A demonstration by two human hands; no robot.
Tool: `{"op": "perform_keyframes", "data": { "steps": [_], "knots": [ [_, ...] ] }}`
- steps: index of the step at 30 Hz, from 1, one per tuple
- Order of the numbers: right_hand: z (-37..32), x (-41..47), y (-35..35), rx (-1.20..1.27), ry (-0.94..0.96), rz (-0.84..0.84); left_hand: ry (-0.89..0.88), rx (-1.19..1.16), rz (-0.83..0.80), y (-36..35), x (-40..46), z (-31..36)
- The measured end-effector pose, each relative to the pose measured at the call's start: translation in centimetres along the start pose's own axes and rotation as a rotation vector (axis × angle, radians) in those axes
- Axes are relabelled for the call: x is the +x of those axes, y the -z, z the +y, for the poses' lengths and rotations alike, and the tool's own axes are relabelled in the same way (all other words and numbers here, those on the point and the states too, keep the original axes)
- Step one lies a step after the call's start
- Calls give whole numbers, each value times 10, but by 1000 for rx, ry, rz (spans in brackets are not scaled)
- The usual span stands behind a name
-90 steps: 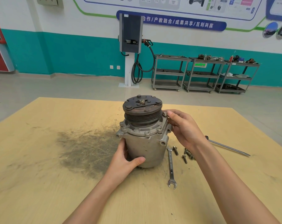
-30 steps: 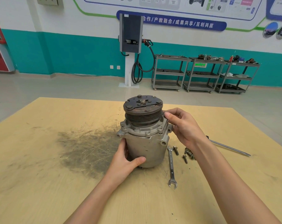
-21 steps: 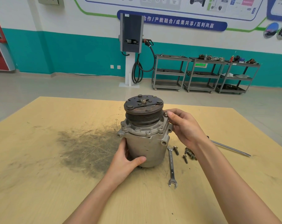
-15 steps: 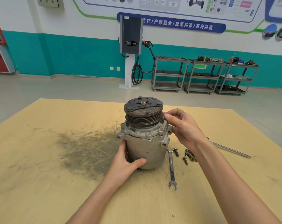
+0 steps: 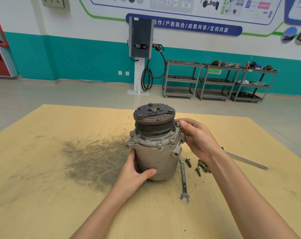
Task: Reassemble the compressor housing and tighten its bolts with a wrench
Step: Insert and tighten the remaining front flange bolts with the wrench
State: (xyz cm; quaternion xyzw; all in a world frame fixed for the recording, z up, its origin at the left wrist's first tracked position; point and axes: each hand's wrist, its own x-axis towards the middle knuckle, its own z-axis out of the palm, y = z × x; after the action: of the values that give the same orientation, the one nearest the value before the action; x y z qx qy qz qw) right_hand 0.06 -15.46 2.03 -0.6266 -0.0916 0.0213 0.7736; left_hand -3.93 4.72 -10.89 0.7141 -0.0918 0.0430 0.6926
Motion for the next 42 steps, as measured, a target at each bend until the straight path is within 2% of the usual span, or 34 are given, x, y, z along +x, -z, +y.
{"op": "perform_keyframes", "data": {
  "steps": [6, 13, 19, 26, 31, 38, 42],
  "knots": [
    [-2, 4, -4, -29, -6, 79, 9, 18, 17, -1, 0, -1],
    [1, 1, -1, 29, -15, 19, 12, 13, 24, -2, 0, -2],
    [-2, 3, -5, -14, -25, 93, 14, 12, 26, -1, 0, -2],
    [0, 0, -3, 18, -13, 37, 19, 19, 20, 0, 0, -2],
    [-3, 1, -7, -18, -21, 102, 6, 7, 25, -1, 0, -1],
    [-2, -2, -5, 23, -16, 41, 5, -33, 15, -3, 0, 0],
    [-3, 0, -7, -29, -16, 69, 3, -38, 17, -3, 1, -1]
  ]
}}
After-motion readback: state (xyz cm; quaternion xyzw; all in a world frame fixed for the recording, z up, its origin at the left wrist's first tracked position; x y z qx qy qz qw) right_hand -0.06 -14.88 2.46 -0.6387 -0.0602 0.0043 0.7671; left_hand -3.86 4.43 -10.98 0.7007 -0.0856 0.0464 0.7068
